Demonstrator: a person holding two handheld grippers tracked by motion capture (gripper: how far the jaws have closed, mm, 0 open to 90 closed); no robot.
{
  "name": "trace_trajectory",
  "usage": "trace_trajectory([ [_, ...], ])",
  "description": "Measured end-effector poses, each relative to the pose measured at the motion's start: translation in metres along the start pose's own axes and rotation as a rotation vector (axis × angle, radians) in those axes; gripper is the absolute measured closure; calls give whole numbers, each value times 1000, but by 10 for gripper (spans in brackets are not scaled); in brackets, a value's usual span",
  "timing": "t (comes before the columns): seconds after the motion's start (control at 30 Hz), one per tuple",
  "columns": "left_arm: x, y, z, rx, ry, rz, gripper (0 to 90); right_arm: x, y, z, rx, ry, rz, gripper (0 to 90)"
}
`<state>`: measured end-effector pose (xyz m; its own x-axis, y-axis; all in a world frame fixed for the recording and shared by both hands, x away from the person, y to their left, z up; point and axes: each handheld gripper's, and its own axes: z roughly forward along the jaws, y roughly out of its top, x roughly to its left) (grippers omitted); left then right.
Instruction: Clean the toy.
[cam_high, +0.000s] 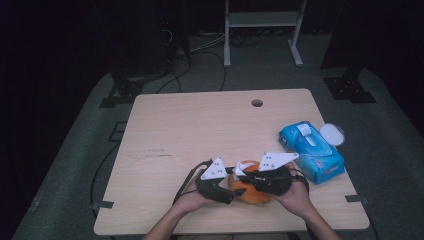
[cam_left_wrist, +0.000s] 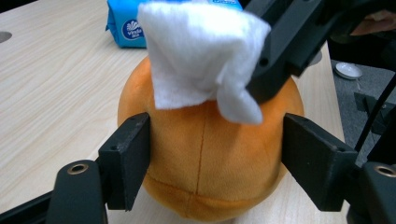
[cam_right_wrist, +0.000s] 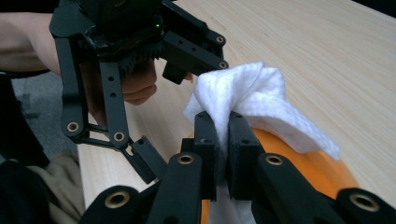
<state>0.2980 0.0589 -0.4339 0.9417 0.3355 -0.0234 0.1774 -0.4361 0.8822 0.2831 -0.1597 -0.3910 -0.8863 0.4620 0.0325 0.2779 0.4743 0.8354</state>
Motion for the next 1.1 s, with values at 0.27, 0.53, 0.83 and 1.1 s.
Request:
trace_trajectory([
  [0.27, 2, -1, 0, -8, -3, 4, 275, -30, -12, -23, -4, -93, 73, 834],
  [0.53, 2, -6, 0, 20, -1, 27, 259, -5, -4, -1, -1, 10, 32, 833],
  [0.83, 19, -11, -5, 28, -44, -53, 194, -29, -22, -16, 20, -57, 95, 832],
  [1.1, 16, -9, -5, 35, -25, -14, 202, -13, -13, -1, 26, -6, 33, 829],
])
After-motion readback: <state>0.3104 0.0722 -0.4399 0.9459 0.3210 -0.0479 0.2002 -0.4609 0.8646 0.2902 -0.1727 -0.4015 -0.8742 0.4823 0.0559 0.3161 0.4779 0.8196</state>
